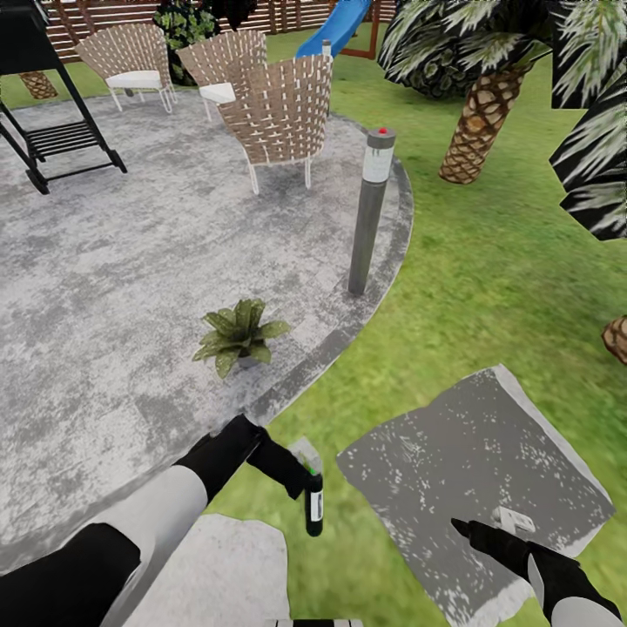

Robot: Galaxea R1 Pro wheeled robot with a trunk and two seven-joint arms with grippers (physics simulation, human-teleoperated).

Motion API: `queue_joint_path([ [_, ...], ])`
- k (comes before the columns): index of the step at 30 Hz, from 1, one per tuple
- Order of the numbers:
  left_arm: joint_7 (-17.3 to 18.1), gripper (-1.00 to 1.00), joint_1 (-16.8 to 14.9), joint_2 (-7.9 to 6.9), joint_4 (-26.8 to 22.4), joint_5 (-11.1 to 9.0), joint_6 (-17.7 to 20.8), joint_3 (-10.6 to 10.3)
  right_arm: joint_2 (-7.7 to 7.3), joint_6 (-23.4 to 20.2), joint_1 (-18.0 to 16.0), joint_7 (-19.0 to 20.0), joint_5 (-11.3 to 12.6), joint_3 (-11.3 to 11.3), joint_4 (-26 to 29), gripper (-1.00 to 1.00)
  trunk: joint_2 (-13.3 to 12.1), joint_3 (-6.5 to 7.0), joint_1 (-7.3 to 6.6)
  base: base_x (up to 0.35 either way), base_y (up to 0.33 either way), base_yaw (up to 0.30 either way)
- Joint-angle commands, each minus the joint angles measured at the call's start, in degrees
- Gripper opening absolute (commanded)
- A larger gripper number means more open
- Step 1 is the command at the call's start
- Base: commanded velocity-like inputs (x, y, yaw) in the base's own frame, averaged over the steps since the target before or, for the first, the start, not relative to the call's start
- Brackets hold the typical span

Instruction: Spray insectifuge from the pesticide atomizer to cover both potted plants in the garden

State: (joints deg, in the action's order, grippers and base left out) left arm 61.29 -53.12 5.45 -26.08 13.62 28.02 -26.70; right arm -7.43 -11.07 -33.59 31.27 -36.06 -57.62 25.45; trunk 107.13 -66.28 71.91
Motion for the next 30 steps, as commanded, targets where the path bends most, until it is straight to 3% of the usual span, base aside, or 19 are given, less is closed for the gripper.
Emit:
queue_joint_path([
  [1,0.21,-1.00,1.21,0.01,-0.11,0.01,-1.28,0.14,0.04,-0.27,-0.07,0.46,-0.33,-0.48,0.12,1.00,0.02,0.06,-0.01,0.000,0.000,0.000],
  [6,0.23,-1.00,2.57,0.00,-0.07,-0.41,-3.97,0.32,0.04,-0.27,-0.07,0.46,-0.37,-0.48,0.11,1.00,0.02,0.52,-0.01,0.000,0.000,0.000],
  [30,0.23,-1.00,2.75,0.00,-0.01,-0.61,-4.20,0.33,0.04,-0.27,-0.07,0.37,-0.40,-0.48,0.05,1.00,0.02,2.69,-0.01,0.000,0.000,0.000],
])
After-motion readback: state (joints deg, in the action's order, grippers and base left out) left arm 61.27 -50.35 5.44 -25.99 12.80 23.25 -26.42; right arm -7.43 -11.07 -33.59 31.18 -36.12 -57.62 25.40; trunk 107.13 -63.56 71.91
